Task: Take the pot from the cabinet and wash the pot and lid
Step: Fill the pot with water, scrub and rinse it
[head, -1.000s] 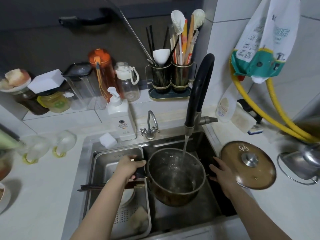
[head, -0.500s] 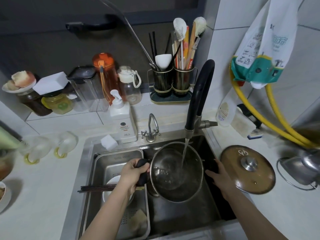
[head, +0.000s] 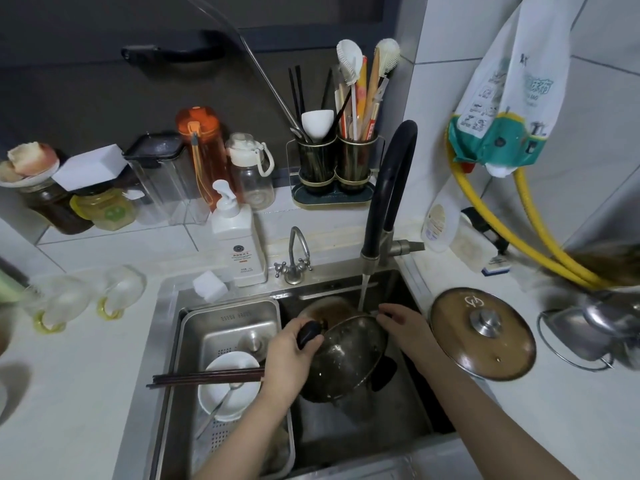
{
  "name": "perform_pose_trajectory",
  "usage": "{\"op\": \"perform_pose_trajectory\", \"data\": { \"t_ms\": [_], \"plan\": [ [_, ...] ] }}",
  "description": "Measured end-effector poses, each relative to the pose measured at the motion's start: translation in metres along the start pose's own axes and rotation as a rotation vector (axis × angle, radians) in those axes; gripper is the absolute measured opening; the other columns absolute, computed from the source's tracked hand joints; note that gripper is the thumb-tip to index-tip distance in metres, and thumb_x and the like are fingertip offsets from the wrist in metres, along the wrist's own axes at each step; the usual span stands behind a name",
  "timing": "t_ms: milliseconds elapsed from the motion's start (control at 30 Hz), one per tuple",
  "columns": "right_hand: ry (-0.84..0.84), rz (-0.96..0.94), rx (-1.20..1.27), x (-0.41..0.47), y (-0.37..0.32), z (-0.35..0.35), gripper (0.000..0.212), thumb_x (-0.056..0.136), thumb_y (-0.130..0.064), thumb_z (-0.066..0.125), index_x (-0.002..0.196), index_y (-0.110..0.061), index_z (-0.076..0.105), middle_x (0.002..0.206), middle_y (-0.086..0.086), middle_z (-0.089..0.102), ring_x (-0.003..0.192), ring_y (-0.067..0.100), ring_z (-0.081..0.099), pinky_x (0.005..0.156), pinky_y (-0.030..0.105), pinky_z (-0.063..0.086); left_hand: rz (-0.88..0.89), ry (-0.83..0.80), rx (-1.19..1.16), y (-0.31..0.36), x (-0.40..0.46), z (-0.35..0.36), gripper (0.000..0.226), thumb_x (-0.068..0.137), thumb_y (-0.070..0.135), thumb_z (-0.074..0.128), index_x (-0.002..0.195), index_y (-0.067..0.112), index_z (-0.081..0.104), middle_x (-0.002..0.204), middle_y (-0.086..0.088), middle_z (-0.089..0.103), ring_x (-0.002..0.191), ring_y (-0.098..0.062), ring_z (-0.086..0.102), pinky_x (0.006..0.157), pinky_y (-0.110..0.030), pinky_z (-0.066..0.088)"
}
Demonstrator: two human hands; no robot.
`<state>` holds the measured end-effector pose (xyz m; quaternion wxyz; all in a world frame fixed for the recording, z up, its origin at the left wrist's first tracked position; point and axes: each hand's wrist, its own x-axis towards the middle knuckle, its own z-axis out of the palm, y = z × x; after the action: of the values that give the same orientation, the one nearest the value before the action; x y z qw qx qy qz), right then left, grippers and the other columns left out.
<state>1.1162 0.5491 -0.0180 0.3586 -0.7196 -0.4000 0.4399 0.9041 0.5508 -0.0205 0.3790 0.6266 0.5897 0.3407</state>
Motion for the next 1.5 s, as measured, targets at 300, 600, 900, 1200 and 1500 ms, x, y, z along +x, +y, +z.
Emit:
{"op": "perform_pose_trajectory", "data": {
  "t_ms": [300, 600, 900, 1200, 1500],
  "plan": [
    [0.034, 0.372, 0.476, 0.016, 0.009, 0.001, 0.031, 0.086, -0.009, 0.065, 0.112, 0.007, 0.061, 0.112, 0.022, 0.064, 0.083, 0.026, 0.061, 0.068, 0.034, 0.053, 0.363, 0.029, 0.232, 0.018, -0.006, 0.006, 0.028, 0.085, 0.017, 0.065, 0.113, 0.014, 0.064, 0.105, -0.001, 0.069, 0.098, -0.015, 0.062, 0.080, -0.007, 0.033],
    [0.188, 0.489, 0.853, 0.012, 0.001, 0.016, 0.034, 0.089, 0.011, 0.051, 0.121, 0.020, 0.048, 0.131, 0.033, 0.049, 0.078, 0.033, 0.058, 0.048, 0.031, 0.058, 0.472, -0.053, 0.428, 0.019, -0.002, 0.015, 0.030, 0.079, 0.019, 0.070, 0.108, 0.014, 0.066, 0.098, -0.004, 0.072, 0.090, -0.022, 0.067, 0.082, -0.016, 0.040],
    [0.141, 0.563, 1.060, -0.003, -0.017, 0.024, 0.036, 0.095, 0.000, 0.045, 0.131, 0.006, 0.046, 0.134, 0.026, 0.051, 0.125, 0.035, 0.050, 0.094, 0.040, 0.044, 0.372, -0.054, 0.337, 0.018, -0.004, 0.012, 0.032, 0.088, 0.026, 0.061, 0.118, 0.016, 0.061, 0.112, -0.003, 0.067, 0.104, -0.018, 0.062, 0.088, -0.020, 0.042],
    [0.006, 0.411, 0.887, -0.008, -0.032, 0.032, 0.031, 0.094, 0.002, 0.044, 0.124, 0.007, 0.050, 0.100, 0.019, 0.063, 0.094, 0.034, 0.062, 0.078, 0.039, 0.051, 0.330, -0.111, 0.256, 0.010, -0.004, 0.001, 0.025, 0.086, 0.041, 0.060, 0.104, 0.024, 0.063, 0.102, 0.008, 0.061, 0.096, -0.009, 0.059, 0.083, -0.022, 0.046],
    [-0.015, 0.113, 0.308, -0.023, -0.022, 0.037, 0.024, 0.091, -0.004, 0.053, 0.078, -0.016, 0.069, 0.089, 0.013, 0.070, 0.096, 0.033, 0.065, 0.092, 0.050, 0.052, 0.415, -0.329, 0.503, 0.010, 0.033, 0.017, 0.045, 0.096, 0.026, 0.047, 0.140, 0.022, 0.044, 0.155, 0.004, 0.029, 0.145, -0.021, 0.017, 0.116, -0.021, 0.004]
  ]
}}
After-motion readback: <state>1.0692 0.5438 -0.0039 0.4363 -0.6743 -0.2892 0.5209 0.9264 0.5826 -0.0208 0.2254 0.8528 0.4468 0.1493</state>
